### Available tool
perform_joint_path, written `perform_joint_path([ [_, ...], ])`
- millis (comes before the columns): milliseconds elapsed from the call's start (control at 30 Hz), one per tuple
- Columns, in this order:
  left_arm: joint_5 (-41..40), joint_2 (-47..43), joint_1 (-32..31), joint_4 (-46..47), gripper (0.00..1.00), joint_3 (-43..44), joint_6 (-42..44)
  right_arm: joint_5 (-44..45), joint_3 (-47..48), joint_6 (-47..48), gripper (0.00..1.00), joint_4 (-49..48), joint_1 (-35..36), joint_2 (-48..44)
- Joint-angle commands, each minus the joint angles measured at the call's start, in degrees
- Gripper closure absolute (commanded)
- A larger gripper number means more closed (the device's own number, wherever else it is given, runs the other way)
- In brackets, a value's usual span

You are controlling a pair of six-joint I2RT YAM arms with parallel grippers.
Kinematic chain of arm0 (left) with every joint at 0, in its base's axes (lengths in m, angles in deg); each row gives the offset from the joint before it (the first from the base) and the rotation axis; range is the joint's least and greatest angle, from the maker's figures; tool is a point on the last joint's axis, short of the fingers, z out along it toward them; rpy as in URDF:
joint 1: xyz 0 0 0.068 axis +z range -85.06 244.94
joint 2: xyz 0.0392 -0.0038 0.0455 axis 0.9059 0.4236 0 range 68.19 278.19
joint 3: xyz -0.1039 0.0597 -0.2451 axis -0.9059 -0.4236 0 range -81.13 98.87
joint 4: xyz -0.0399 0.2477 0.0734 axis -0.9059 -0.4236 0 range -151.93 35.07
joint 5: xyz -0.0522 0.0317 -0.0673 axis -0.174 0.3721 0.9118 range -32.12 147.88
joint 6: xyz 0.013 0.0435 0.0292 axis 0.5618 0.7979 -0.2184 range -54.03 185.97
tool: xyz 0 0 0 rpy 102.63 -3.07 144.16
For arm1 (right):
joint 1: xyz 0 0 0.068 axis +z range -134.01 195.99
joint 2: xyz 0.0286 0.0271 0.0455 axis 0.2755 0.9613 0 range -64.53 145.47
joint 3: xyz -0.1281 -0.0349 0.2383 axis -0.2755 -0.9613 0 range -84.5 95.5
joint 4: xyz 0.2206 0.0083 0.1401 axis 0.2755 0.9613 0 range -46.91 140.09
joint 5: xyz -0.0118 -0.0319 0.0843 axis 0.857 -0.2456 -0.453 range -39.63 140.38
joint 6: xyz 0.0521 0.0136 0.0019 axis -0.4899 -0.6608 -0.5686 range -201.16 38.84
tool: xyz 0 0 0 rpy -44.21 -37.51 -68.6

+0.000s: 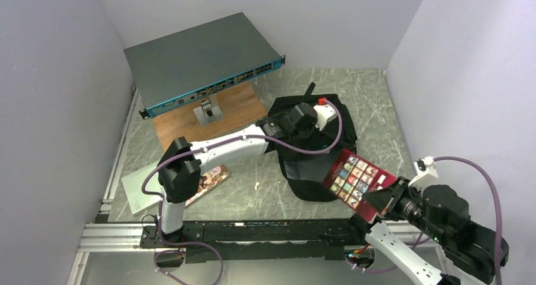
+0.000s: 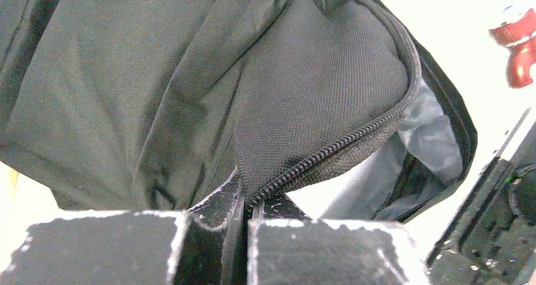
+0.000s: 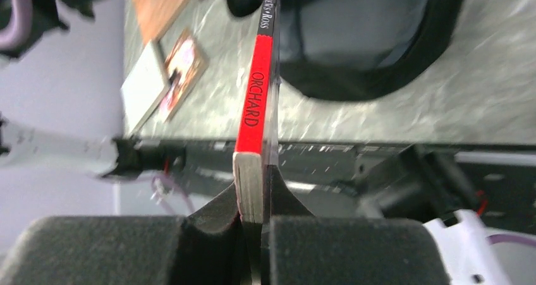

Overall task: Pack the student bag
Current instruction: Place the book in the student bag.

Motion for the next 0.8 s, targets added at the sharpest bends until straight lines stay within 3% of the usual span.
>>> perform_joint_path([
  [0, 7.23, -4.06, 2.26, 4.05, 1.00, 1.28, -7.67, -15.42, -3.14, -7.51, 1.00, 0.95, 1.19, -1.47],
  [167, 12.46, -8.04, 2.94, 9.73, 1.00, -2.39, -8.06, -16.73, -17.12, -19.34, 1.00, -5.99, 1.45, -6.34],
  [400, 19.90, -13.94, 2.45, 11.78, 1.00, -5.89, -7.12, -5.49, -34.07, -33.24, 1.00, -34.13, 1.67, -15.69],
  [500, 20.25, -14.76, 1.87, 9.13, 1.00, -4.98, -5.15, -0.39, -34.77, -34.86, 1.00, -38.95, 1.80, -13.54],
  [667, 19.82, -15.76, 0.71, 9.03, 1.00, -5.63, -4.10, 8.17, -34.48, -38.00, 1.00, -38.31, 1.80, -6.47],
  [767, 20.31, -14.95, 0.44, 8.87, 1.00, -4.37, -3.89, 11.89, -39.03, -39.73, 1.00, -45.61, 1.80, -4.84],
])
